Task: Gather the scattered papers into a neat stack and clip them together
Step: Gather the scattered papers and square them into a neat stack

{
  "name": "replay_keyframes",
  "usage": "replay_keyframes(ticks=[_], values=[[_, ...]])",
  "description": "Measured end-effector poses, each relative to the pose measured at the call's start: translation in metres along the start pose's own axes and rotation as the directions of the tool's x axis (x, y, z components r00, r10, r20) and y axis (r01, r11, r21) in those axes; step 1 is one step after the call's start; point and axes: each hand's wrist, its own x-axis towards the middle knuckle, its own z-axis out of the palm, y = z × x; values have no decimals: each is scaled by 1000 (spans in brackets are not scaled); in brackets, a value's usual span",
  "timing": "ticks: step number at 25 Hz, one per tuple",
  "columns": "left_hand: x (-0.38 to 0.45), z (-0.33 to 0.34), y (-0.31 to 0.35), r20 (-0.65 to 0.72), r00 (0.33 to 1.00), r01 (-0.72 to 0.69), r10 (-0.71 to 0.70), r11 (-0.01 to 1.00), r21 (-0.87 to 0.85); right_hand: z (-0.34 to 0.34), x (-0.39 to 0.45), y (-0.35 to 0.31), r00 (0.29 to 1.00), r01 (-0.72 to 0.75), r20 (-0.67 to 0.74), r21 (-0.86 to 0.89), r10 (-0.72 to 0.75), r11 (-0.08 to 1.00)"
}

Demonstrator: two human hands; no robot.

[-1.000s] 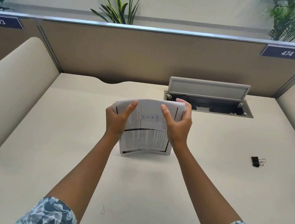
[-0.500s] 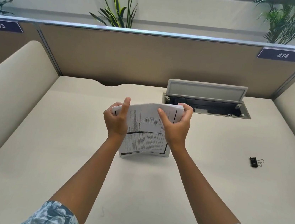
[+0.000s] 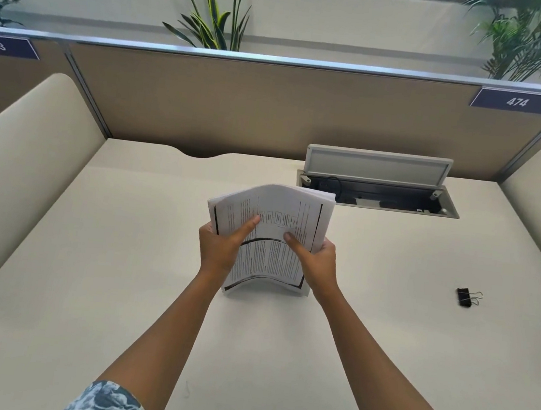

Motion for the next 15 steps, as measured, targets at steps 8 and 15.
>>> replay_keyframes(ticks=[8,15], values=[[-6,-3,-8,7,999,34,-34,999,-17,-4,-2,6,998,-51,38,-72,54,996],[-1,1,-10,17,999,49,-48,997,-58,-10,2,-1,1000,-14,-6,-12,14,1000]])
